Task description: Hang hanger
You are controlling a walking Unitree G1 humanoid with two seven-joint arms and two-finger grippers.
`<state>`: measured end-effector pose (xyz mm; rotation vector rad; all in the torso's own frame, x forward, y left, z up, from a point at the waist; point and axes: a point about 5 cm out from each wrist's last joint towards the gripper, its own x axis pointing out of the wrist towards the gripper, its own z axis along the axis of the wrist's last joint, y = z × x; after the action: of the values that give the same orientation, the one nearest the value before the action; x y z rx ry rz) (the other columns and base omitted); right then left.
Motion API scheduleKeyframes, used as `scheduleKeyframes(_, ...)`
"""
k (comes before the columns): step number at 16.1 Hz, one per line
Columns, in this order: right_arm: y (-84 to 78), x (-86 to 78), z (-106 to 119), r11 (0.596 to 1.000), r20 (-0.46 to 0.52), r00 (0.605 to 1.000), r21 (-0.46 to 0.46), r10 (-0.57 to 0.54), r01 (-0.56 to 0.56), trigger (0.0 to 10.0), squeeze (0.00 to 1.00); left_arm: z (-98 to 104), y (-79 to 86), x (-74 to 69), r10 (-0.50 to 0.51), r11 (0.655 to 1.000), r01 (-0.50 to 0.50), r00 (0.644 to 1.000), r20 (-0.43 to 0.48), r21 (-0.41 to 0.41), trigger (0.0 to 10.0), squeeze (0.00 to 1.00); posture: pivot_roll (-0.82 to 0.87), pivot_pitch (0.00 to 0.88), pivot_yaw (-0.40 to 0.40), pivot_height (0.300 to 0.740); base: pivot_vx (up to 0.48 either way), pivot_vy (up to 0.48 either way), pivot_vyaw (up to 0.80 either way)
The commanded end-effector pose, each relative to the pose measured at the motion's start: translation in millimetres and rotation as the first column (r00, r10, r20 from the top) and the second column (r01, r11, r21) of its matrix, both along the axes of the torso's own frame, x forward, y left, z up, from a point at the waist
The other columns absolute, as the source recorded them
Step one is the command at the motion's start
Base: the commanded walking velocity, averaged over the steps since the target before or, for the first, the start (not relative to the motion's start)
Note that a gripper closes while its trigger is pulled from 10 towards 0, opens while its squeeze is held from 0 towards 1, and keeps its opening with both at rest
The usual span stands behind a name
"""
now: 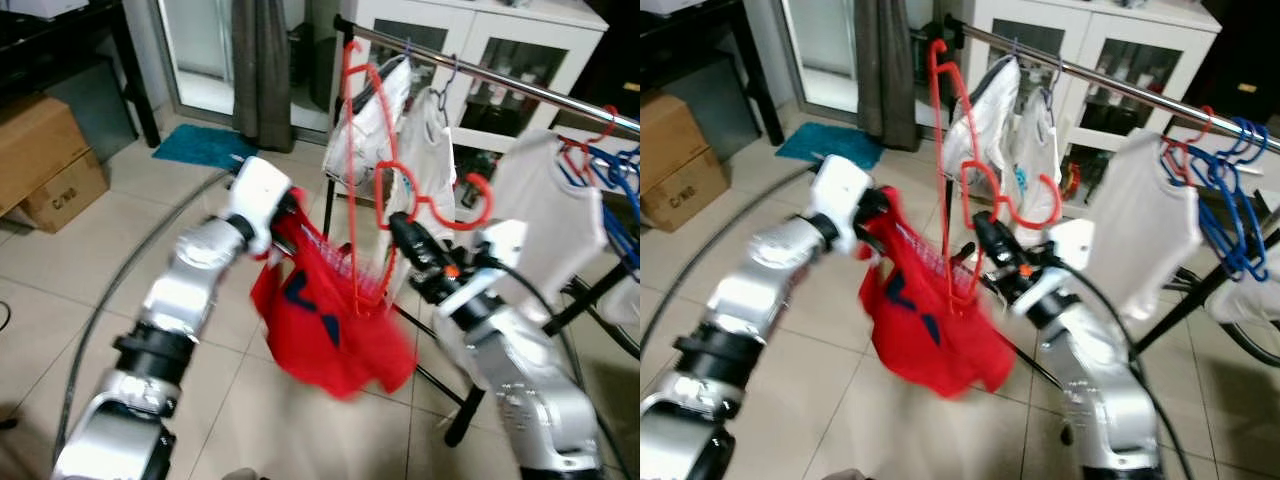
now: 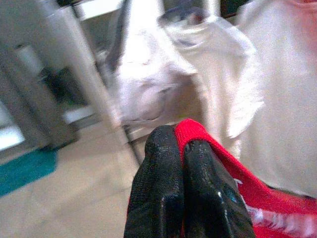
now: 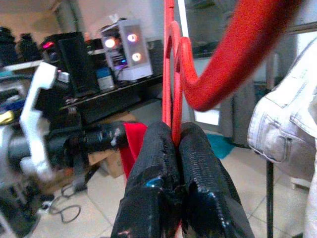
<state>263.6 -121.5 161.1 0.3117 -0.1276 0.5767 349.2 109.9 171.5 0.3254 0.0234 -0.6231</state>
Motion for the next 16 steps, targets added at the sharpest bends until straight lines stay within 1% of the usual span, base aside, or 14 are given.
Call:
scheduleKeyframes(1, 6.5, 3.3, 5, 1.000, 0.016, 1.000, -0.005, -0.007, 0.007, 10.0, 0.00, 8, -16.3, -5.5, -0.070, 0.997, 0.070, 0.997, 0.029, -0.007, 0.0, 0.00, 0.02, 0.003, -0.047, 0.740, 0.000, 0.000, 0.00)
scheduleKeyframes(3, 4.2, 14.0, 15, 0.989, 0.022, 0.992, 0.084, -0.122, 0.120, 10.0, 0.00, 2, -38.3, -21.1, -0.158, 0.987, 0.158, 0.987, 0.002, -0.008, 0.0, 0.00, 0.02, 0.000, -0.042, 0.740, 0.000, 0.000, 0.00)
scheduleKeyframes(4, -10.0, 23.6, 14, 0.972, 0.004, 0.972, 0.001, -0.236, 0.236, 10.0, 0.00, 1, -36.9, -24.3, -0.137, 0.990, 0.137, 0.991, 0.000, -0.015, 0.0, 0.00, 0.02, 0.000, -0.042, 0.740, 0.000, 0.000, 0.00)
scheduleKeyframes(5, -17.5, 27.3, 10, 0.954, 0.003, 0.958, -0.087, -0.288, 0.287, 10.0, 0.00, 1, -34.1, -25.4, -0.115, 0.993, 0.115, 0.993, 0.001, -0.018, 0.0, 0.00, 0.01, 0.000, -0.037, 0.740, 0.000, 0.000, 0.00)
scheduleKeyframes(6, -27.4, 30.2, 5, 0.918, 0.018, 0.940, -0.212, -0.340, 0.336, 10.0, 0.00, 1, -29.0, -26.9, -0.081, 0.996, 0.081, 0.997, 0.004, -0.022, 0.0, 0.00, 0.01, 0.001, -0.038, 0.740, 0.000, 0.000, 0.00)
scheduleKeyframes(8, -51.5, 25.4, -5, 0.871, -0.017, 0.907, -0.288, -0.421, 0.398, 10.0, 0.00, -4, -8.3, -36.3, 0.017, 1.000, -0.017, 1.000, -0.009, -0.022, 0.0, 0.00, 0.02, 0.002, -0.043, 0.740, 0.000, 0.000, 0.00)
scheduleKeyframes(9, -57.8, 19.2, -11, 0.851, -0.028, 0.906, -0.354, -0.423, 0.387, 10.0, 0.00, -10, 3.6, -44.6, 0.069, 0.997, -0.070, 0.997, -0.026, -0.020, 0.0, 0.00, 0.02, 0.002, -0.044, 0.740, 0.000, 0.000, 0.00)
scheduleKeyframes(10, -57.4, 11.6, -14, 0.863, -0.036, 0.918, -0.357, -0.395, 0.358, 10.0, 0.00, -16, 10.8, -51.8, 0.103, 0.995, -0.103, 0.994, -0.046, -0.013, 0.0, 0.00, 0.02, 0.001, -0.045, 0.740, 0.000, 0.000, 0.00)
scheduleKeyframes(11, -57.2, 3.2, -25, 0.851, -0.087, 0.916, -0.413, -0.391, 0.324, 10.0, 0.00, -23, 18.7, -58.9, 0.154, 0.988, -0.155, 0.986, -0.061, -0.010, 0.0, 0.00, 0.02, 0.001, -0.047, 0.740, 0.000, 0.000, 0.00)
scheduleKeyframes(12, -59.1, -5.8, -35, 0.824, -0.103, 0.906, -0.467, -0.410, 0.320, 10.0, 0.00, -28, 25.6, -65.8, 0.206, 0.978, -0.206, 0.977, -0.062, -0.003, 3.6, 0.00, 0.02, 0.000, -0.053, 0.740, 0.000, 0.000, -0.80)
scheduleKeyframes(13, -61.6, -15.4, -45, 0.814, -0.145, 0.884, -0.477, -0.444, 0.331, 10.0, 0.00, -34, 31.2, -72.4, 0.262, 0.965, -0.262, 0.962, -0.080, 0.015, 10.0, 0.00, 0.03, 0.000, -0.059, 0.740, 0.000, 0.000, -0.80)
scheduleKeyframes(14, -62.5, -18.8, -48, 0.805, -0.148, 0.877, -0.487, -0.458, 0.338, 10.0, 0.00, -36, 33.2, -74.6, 0.292, 0.956, -0.292, 0.952, -0.087, 0.010, 10.0, 0.00, 0.03, 0.000, -0.060, 0.740, 0.000, 0.000, -0.80)
scheduleKeyframes(15, -59.9, -25.4, -50, 0.791, -0.124, 0.874, -0.499, -0.470, 0.355, 10.0, 0.00, -41, 39.0, -79.2, 0.365, 0.929, -0.369, 0.924, -0.116, -0.017, 10.0, 0.00, 0.02, 0.000, -0.060, 0.740, 0.000, 0.000, -0.80)
scheduleKeyframes(16, -56.8, -26.2, -48, 0.803, -0.130, 0.871, -0.471, -0.473, 0.365, 10.0, 0.00, -43, 39.2, -81.2, 0.371, 0.926, -0.376, 0.921, -0.117, -0.021, 10.0, 0.00, 0.02, 0.000, -0.056, 0.740, 0.000, 0.000, -0.80)
